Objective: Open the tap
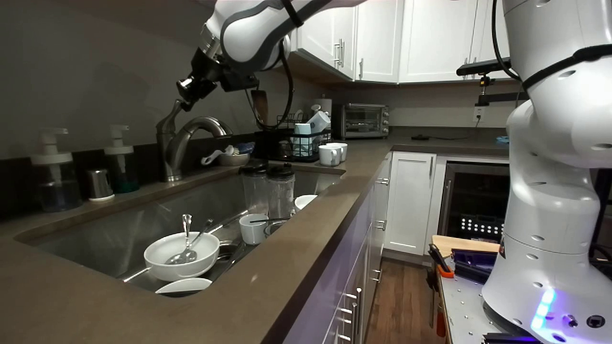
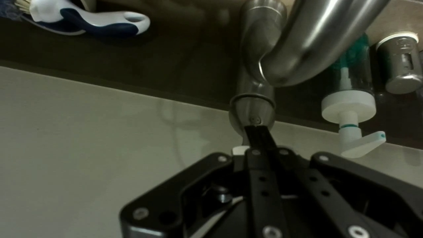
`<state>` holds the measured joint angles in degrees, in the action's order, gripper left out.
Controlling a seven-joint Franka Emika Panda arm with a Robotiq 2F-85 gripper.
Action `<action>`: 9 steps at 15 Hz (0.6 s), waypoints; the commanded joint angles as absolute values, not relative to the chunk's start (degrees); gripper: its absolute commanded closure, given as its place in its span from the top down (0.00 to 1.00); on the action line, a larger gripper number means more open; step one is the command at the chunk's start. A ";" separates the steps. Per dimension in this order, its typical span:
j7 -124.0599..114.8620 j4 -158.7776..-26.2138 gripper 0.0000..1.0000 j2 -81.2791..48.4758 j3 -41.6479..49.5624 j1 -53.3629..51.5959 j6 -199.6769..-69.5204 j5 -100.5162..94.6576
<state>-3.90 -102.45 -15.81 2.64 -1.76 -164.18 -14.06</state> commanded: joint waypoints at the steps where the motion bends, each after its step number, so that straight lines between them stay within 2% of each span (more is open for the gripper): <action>1: -5.70 -98.60 0.02 -18.56 3.53 -2.74 -165.09 -15.32; 9: -6.08 -95.02 0.02 -20.13 5.04 -4.28 -165.17 -15.85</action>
